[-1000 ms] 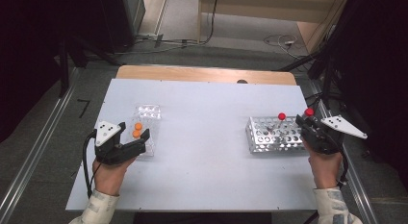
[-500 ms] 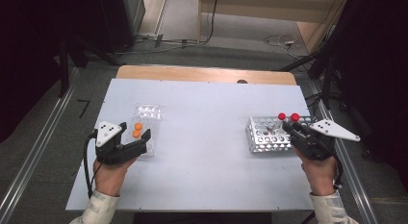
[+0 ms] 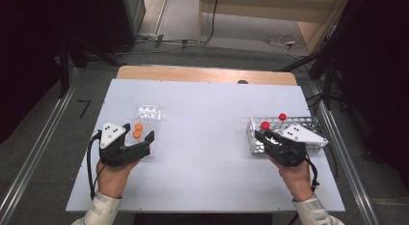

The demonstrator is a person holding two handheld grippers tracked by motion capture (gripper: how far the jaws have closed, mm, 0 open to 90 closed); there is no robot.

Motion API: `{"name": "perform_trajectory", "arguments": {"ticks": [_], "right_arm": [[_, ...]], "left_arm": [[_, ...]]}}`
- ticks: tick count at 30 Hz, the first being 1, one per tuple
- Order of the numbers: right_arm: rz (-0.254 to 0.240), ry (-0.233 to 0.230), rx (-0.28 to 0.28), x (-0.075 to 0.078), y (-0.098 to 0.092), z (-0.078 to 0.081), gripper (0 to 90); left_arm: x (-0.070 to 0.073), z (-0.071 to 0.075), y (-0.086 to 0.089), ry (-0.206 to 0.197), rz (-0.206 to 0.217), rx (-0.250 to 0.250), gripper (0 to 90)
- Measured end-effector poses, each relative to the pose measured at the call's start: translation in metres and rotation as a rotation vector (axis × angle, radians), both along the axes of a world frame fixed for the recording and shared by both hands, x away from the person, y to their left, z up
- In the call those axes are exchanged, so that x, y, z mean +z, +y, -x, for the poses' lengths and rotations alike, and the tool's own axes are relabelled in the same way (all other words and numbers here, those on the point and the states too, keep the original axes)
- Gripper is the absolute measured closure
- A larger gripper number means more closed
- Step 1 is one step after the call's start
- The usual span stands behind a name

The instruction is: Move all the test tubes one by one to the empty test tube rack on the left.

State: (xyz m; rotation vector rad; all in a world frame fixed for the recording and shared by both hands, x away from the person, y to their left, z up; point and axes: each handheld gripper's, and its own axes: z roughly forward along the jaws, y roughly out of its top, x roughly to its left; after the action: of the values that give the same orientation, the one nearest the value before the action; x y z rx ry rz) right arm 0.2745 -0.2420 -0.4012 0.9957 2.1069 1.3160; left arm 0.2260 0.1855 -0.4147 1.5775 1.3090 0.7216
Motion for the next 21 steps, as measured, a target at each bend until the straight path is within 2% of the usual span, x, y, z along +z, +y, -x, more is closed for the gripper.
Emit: {"name": "perform_trajectory", "arguments": {"ticks": [11, 21], "right_arm": [[0.031, 0.025, 0.110, -0.018, 0.045, 0.005, 70.9], [0.059, 0.038, 0.198, -0.033, 0.079, 0.009, 70.9]], "left_arm": [[0.002, 0.004, -0.012, -0.009, -0.002, -0.038, 17.8], [0.002, 0.007, -0.029, -0.009, -0.005, -0.097, 17.8]]}}
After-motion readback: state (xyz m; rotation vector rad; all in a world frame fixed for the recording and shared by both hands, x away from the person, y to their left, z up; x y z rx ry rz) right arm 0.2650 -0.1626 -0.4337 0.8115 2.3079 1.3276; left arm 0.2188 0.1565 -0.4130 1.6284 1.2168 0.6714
